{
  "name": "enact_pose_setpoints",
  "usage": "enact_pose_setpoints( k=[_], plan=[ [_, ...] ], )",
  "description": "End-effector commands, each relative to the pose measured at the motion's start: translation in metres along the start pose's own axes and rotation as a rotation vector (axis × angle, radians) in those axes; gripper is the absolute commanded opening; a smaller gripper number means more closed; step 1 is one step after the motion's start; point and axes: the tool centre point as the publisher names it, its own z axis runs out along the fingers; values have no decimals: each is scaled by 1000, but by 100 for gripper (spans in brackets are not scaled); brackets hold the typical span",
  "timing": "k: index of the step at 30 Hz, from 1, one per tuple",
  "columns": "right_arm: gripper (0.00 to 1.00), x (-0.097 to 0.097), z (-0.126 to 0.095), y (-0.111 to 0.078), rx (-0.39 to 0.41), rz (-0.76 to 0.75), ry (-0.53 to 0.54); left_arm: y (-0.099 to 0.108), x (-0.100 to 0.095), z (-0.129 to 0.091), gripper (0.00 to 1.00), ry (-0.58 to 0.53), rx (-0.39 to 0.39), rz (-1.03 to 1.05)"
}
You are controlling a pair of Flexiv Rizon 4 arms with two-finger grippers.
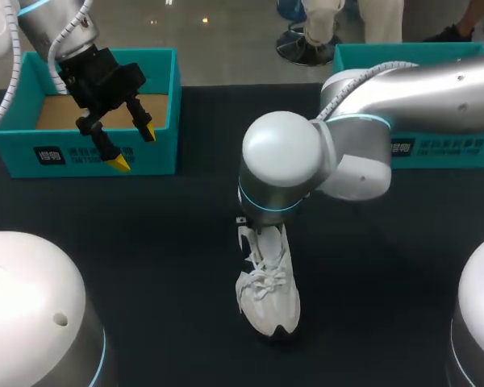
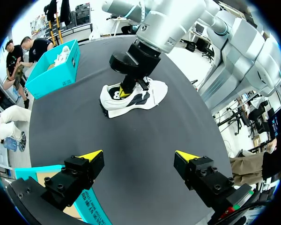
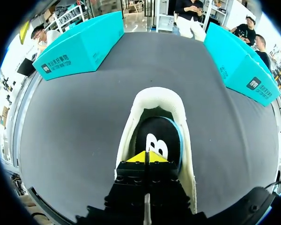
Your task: Take the shoe out of the shoebox, open the shoe tongue, remove and reinsert the insole, then place the shoe into the shoebox
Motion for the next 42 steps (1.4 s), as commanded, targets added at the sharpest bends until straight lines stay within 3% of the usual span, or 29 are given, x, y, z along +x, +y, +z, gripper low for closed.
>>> enact_pose_setpoints(
  k=[1,5,19,32,42],
  plan=[
    [0,2,15,2,18,0,13,0,0,-1,100,1,-2,0],
    [0,0,16,2,30,8,18,0,0,-1,100,1,-2,0],
    [0,-12,-32,10,70,24,-42,0,0,-1,100,1,-2,0],
    [0,-19,-5,14,113,-2,-32,0,0,-1,100,1,-2,0],
    [0,-18,22,6,164,-4,-1,0,0,-1,100,1,-2,0]
  ],
)
